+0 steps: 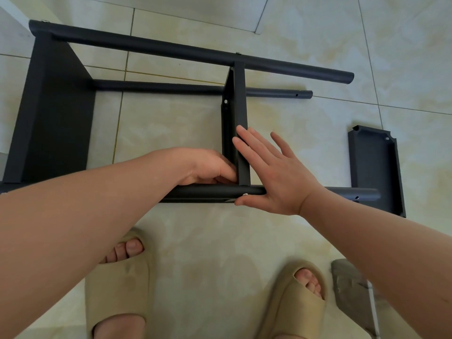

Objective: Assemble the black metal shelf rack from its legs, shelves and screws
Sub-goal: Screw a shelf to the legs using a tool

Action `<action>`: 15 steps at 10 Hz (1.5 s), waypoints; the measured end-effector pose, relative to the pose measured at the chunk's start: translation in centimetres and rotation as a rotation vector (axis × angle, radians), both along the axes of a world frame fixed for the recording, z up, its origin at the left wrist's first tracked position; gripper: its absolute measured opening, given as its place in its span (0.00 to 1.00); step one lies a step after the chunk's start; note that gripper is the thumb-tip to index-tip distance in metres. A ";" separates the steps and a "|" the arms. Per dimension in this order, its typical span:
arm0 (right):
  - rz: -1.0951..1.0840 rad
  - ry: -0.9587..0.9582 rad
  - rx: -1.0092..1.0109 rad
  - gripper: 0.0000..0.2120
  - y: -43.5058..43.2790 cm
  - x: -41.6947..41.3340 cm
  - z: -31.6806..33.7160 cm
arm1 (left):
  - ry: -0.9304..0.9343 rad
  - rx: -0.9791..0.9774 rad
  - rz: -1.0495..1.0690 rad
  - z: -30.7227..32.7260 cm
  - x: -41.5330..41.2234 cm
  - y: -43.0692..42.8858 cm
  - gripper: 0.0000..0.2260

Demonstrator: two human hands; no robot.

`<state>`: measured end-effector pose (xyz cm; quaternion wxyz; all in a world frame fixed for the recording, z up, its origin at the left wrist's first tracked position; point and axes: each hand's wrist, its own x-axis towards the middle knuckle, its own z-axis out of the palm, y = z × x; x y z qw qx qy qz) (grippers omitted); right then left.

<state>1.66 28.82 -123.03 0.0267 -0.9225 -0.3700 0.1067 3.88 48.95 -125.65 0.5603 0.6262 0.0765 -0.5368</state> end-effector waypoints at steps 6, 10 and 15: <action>0.005 -0.007 0.004 0.50 0.0 0.0 -0.1 | 0.051 -0.067 0.056 -0.3 0.0 0.0 0.10; 0.005 0.003 -0.017 0.50 0.0 0.0 0.0 | 0.065 -0.075 0.010 -0.7 0.3 0.1 0.08; 0.003 0.003 -0.007 0.50 0.1 0.0 0.1 | -0.065 -0.154 0.023 -1.0 0.1 0.1 0.12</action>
